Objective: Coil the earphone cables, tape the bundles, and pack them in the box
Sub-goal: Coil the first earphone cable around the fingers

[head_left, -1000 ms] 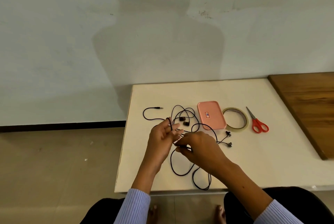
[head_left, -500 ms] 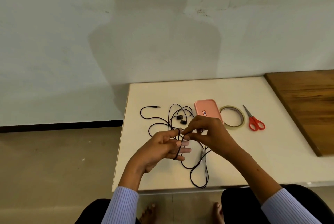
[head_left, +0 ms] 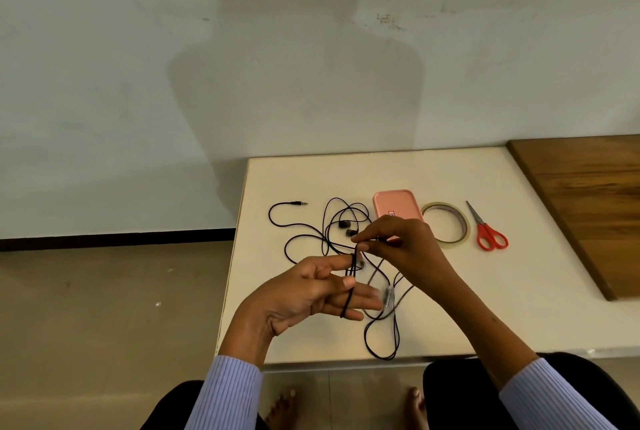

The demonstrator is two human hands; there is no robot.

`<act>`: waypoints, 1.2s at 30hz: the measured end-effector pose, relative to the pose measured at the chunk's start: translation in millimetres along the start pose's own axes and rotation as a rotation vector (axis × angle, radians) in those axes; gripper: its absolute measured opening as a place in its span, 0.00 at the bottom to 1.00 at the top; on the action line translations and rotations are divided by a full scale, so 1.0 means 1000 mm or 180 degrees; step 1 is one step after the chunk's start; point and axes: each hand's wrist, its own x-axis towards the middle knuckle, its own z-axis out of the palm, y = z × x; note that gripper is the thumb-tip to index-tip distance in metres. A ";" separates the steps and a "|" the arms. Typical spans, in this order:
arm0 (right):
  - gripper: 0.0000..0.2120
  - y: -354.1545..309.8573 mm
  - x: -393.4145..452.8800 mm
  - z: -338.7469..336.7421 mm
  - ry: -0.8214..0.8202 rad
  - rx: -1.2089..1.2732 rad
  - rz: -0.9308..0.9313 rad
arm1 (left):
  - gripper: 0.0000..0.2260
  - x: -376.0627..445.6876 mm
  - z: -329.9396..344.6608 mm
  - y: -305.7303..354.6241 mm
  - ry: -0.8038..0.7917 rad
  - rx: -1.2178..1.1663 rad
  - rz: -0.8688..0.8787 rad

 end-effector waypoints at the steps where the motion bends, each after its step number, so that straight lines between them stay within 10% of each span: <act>1: 0.06 0.000 0.000 0.000 0.0015 0.0021 0.0022 | 0.19 -0.001 0.000 0.001 -0.0110 -0.0019 0.0001; 10: 0.08 -0.010 -0.006 0.007 -0.0164 0.0906 0.0685 | 0.18 -0.005 -0.004 0.007 -0.0527 -0.0389 0.0500; 16: 0.17 -0.011 -0.009 0.024 -0.0476 0.0804 0.1275 | 0.14 0.008 0.001 0.006 0.0500 -0.1020 0.0842; 26: 0.10 -0.012 -0.011 0.040 -0.0835 -0.0359 0.0484 | 0.26 0.025 -0.003 -0.004 0.1804 -0.0499 0.1058; 36: 0.04 -0.004 -0.005 0.012 -0.0518 -0.1429 -0.0350 | 0.28 0.018 -0.008 -0.010 0.1379 0.0757 0.0097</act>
